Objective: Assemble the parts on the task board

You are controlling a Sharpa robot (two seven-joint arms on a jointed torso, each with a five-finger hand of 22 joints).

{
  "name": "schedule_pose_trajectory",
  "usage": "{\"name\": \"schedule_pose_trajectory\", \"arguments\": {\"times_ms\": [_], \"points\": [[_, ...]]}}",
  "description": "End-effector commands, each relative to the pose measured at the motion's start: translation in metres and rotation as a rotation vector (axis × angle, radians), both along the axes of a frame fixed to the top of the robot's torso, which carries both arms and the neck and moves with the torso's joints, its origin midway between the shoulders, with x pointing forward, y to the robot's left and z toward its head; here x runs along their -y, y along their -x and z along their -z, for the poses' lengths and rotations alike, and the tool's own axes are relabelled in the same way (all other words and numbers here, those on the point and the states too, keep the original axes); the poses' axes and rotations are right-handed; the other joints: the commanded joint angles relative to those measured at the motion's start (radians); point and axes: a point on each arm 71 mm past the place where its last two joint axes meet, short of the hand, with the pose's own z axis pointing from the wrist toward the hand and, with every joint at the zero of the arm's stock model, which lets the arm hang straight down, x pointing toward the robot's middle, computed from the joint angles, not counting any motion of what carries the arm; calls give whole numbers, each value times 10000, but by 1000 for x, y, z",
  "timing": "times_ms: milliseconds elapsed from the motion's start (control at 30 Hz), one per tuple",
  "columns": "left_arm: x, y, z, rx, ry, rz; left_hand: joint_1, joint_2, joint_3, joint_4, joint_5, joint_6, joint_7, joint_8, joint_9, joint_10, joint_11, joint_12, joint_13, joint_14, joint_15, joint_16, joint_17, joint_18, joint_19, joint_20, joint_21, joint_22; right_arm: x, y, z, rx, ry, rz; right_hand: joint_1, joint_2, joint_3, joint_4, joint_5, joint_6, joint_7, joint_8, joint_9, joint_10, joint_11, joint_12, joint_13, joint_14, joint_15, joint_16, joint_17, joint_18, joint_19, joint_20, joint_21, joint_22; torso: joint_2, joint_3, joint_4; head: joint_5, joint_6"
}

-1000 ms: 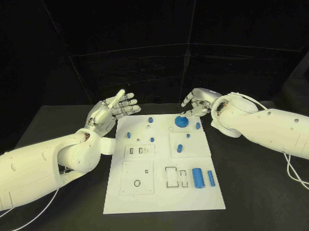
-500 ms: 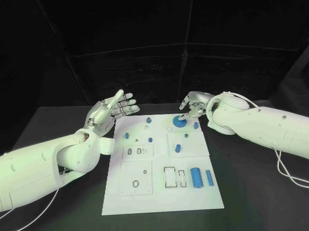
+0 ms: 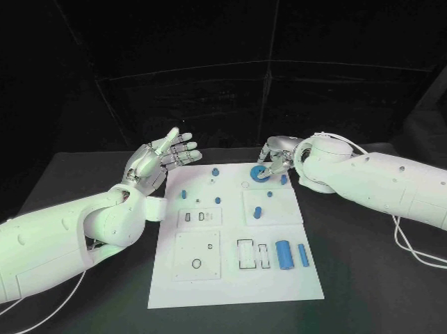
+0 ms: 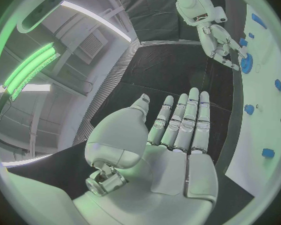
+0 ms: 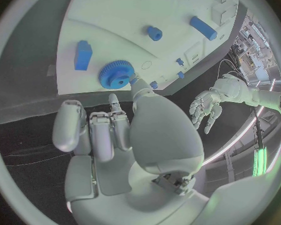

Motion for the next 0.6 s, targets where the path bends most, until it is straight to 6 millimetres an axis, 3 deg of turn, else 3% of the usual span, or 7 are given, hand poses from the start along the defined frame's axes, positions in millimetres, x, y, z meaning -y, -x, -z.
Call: {"name": "schedule_pose_trajectory", "arguments": {"times_ms": [33,367,600], "points": [[0,0,-3,252,207,34,81,25,49,-22,13,16,860,53,14,72,0,41,9,80,0,-41,-13,177,83,12,21,-11,0,1,2,-205,526,-146,82,36,3,-92,73,86,-24,72,18,607,16,61,1965,919,67,26,1790,-51,60,-2,65,22,-1,5,-3,16,-22],[0,0,-3,251,201,25,81,25,49,-22,13,16,860,53,14,72,0,41,9,80,0,-41,-13,177,83,12,21,-11,0,1,4,-254,607,-194,210,168,48,-217,294,175,-31,148,22,625,11,89,2003,920,62,38,1811,-58,75,-4,106,77,-5,4,-7,-8,-51],[0,-1,-3,246,201,32,81,25,49,-22,13,16,860,53,14,72,0,41,9,80,0,-41,-13,177,83,12,21,-11,-3,0,5,-293,604,-265,263,439,183,-327,-134,431,-68,300,42,630,-14,89,2013,913,16,35,1793,-67,86,-34,149,149,0,5,13,-18,-84]]}}
